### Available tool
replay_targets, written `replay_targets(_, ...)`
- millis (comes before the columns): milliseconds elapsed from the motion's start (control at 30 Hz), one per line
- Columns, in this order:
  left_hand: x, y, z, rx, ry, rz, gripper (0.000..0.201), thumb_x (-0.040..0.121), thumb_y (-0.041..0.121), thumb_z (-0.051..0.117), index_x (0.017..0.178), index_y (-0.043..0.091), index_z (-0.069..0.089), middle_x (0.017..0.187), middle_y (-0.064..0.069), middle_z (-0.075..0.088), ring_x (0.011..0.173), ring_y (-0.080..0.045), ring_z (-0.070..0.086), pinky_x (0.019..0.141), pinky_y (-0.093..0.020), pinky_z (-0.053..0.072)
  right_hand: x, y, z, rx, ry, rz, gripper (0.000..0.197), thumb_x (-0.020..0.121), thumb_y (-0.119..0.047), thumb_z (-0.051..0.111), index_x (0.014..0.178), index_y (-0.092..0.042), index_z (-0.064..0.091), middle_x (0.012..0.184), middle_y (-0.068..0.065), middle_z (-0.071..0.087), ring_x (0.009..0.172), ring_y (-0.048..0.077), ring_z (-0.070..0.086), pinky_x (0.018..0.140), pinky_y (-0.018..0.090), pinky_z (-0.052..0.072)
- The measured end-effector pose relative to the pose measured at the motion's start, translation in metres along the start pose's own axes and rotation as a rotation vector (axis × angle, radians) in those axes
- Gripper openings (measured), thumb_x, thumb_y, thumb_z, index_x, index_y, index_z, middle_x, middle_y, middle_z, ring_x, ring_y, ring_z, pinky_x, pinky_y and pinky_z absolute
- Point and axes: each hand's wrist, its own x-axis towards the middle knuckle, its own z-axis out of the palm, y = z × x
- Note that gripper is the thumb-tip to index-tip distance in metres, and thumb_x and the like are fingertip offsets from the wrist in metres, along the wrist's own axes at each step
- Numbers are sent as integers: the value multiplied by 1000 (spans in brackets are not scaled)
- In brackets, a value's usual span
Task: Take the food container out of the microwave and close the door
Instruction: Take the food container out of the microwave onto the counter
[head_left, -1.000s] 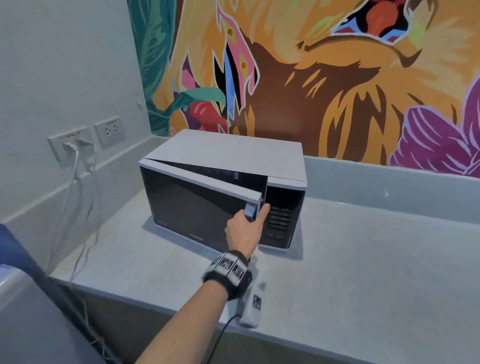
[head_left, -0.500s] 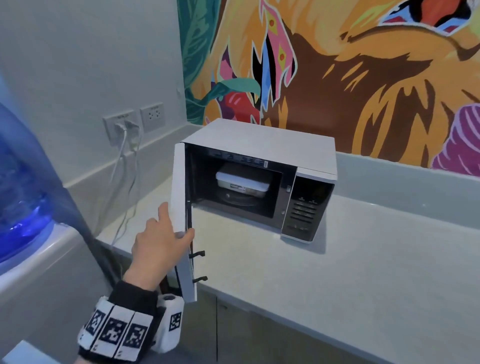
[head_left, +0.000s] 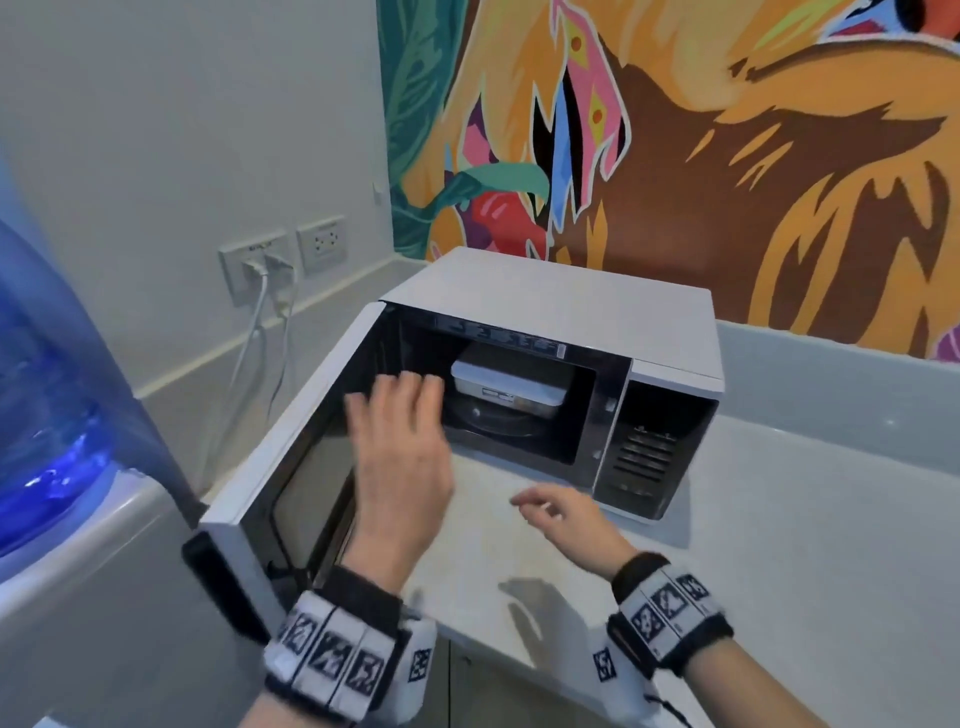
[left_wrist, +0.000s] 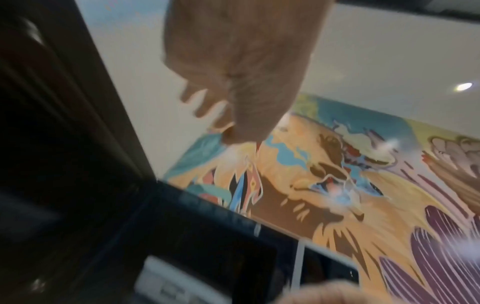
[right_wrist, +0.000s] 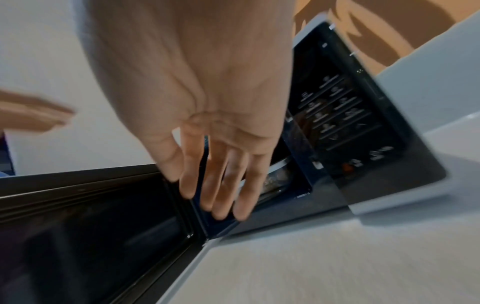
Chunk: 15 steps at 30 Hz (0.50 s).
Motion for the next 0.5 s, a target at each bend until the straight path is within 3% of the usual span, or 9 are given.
replay_targets(67, 25, 17, 37, -162, -20, 209, 31, 82, 14, 49, 108, 15, 65, 99, -4, 69, 101, -26, 63, 106, -44, 41, 36, 1, -9, 33, 127, 8, 29, 92, -17, 49, 116, -15, 65, 107, -1, 59, 95, 11, 56, 86, 20, 43)
replay_targets(133, 58, 30, 73, -196, -153, 257, 27, 85, 17, 44, 103, 17, 65, 93, -2, 68, 94, -24, 63, 99, -36, 43, 68, 2, -16, 84, 238, 50, 36, 91, -14, 49, 126, -12, 57, 122, 5, 54, 114, 18, 56, 101, 29, 43)
replay_targets(233, 112, 34, 137, -194, -342, 136, 37, 89, 11, 43, 123, 9, 55, 120, -9, 61, 114, -28, 56, 101, -35, 41, 110, 5, -21, 117, 311, 200, 47, 94, -19, 46, 140, -9, 42, 144, 11, 40, 131, 26, 45, 110, 34, 35)
replay_targets(367, 170, 21, 202, -54, -672, -74, 57, 91, 17, 43, 143, -3, 31, 154, -21, 25, 143, -35, 24, 116, -44, 27, 160, 13, -32, 271, 348, 446, 52, 94, -23, 43, 139, 3, 40, 142, 21, 47, 129, 33, 46, 104, 31, 37)
replay_targets(433, 191, 19, 221, -76, -777, -107, 62, 93, 21, 51, 145, -3, 27, 156, -22, 17, 145, -34, 19, 119, -44, 23, 181, 14, -39, 280, 363, 539, 52, 97, -24, 40, 140, 4, 38, 144, 22, 44, 132, 34, 45, 105, 31, 36)
replay_targets(500, 208, 17, 226, -114, -868, -193, 58, 95, 23, 50, 144, -2, 32, 155, -22, 24, 143, -34, 25, 117, -41, 28, 197, 17, -46, 399, 399, 639, 49, 99, -22, 35, 141, 3, 35, 149, 20, 40, 136, 32, 40, 107, 29, 34)
